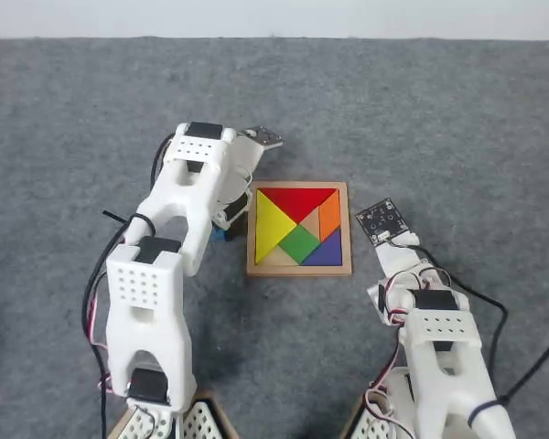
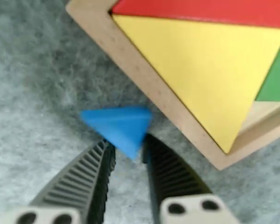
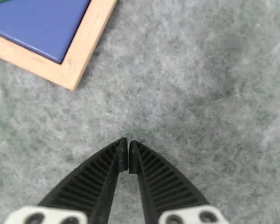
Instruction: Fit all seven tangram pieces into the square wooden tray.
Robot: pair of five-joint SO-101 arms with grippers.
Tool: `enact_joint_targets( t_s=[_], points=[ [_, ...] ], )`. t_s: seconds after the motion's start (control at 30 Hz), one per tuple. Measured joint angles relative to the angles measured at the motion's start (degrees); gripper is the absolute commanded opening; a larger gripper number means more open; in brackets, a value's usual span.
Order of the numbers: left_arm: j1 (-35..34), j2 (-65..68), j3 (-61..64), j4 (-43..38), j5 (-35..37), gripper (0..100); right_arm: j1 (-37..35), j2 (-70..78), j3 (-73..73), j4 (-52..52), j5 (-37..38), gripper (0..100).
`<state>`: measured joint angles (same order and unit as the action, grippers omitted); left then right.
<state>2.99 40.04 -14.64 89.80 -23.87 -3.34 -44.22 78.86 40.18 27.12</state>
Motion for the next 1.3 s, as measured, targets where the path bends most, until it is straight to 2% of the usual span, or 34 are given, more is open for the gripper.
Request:
enact_joint_targets(
  t_s=[0.3,0.4,0.57,0.87,1.3],
  points=[
    [-2.46,-8.18,-0.09,-1.49,0.26,2,0.0,0.0,0.0,0.0,0.0,0.9],
    [-4.13,-9.58,-0.09,-1.49,0.44,6,0.0,0.0,0.0,0.0,0.0,0.9],
    [-5.36,-9.85,-0.09,-6.42,5.27,10,0.0,0.0,0.0,0.0,0.0,0.9],
    [-0.26,-8.09,2.46,-13.36,7.21,10,0.0,0.0,0.0,0.0,0.0,0.9],
    [0.0,-2.99,2.2,-14.77,7.21,12,0.0,0.0,0.0,0.0,0.0,0.9]
  ],
)
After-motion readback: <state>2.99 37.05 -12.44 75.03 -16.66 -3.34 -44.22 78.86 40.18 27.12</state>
